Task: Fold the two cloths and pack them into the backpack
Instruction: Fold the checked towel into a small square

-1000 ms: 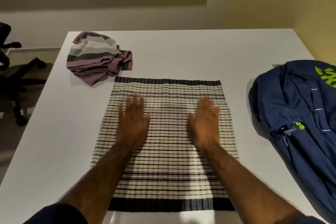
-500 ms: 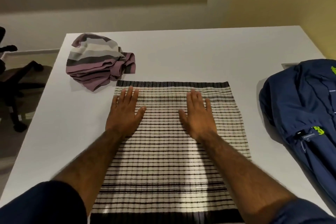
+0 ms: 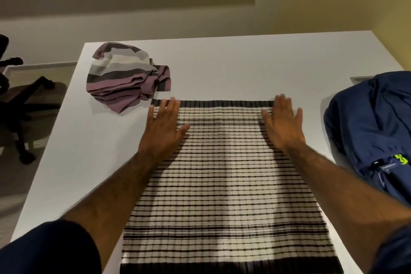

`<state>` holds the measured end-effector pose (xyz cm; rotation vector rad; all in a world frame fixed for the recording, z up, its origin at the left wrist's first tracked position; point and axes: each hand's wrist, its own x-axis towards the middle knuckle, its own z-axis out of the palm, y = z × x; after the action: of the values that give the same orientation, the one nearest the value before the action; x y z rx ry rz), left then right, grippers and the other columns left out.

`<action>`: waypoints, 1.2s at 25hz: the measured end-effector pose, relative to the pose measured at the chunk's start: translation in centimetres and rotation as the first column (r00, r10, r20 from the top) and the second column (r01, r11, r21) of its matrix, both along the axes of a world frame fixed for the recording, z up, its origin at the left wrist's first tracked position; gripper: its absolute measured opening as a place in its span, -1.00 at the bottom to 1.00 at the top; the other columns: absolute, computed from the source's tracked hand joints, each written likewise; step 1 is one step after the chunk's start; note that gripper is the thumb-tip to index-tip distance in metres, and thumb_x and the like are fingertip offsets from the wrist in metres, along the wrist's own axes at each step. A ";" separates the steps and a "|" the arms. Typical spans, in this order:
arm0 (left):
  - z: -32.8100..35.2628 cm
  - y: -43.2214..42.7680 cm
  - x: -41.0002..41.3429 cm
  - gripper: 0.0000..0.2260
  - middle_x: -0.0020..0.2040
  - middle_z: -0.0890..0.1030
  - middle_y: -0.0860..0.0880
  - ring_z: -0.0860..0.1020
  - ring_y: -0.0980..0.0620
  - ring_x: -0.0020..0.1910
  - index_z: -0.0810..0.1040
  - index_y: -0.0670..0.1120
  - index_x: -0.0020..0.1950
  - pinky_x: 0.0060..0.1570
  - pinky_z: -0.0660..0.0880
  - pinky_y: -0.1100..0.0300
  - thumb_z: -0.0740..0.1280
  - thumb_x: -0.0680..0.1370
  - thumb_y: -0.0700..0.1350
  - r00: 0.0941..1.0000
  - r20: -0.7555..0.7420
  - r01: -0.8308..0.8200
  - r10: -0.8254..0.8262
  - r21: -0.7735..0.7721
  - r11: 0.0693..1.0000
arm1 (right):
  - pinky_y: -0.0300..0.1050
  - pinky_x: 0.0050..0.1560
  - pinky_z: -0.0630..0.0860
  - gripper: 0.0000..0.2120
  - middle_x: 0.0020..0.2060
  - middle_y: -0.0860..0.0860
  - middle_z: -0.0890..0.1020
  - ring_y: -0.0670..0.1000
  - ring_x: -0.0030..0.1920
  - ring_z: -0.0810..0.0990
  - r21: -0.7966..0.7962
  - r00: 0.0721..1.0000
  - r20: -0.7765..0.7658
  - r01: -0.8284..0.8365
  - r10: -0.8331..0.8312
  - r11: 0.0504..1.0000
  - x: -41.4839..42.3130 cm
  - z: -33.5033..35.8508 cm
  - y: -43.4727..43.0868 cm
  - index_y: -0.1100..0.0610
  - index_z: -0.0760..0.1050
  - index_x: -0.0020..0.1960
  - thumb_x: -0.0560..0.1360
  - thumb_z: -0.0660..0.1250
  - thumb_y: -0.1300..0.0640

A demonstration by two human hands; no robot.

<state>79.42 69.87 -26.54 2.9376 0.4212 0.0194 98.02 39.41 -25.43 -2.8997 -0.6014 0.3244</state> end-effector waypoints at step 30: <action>7.5 2.8 -1.0 -0.93 -0.05 0.62 -0.19 0.49 -0.20 -0.05 0.54 -0.15 -0.02 -0.05 0.44 -0.06 0.39 0.53 -0.26 0.993 0.035 -0.117 0.111 0.338 0.934 | 0.01 -0.14 0.44 -0.68 -0.16 0.05 0.57 0.11 -0.14 0.51 -0.143 0.911 0.184 -0.348 0.370 0.927 2.8 6.4 -5.3 0.11 0.62 -0.01 0.66 0.22 -0.08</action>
<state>78.40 72.67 -19.01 3.2428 0.6456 0.1445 100.80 34.12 -19.03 -2.9332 -1.1958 0.0968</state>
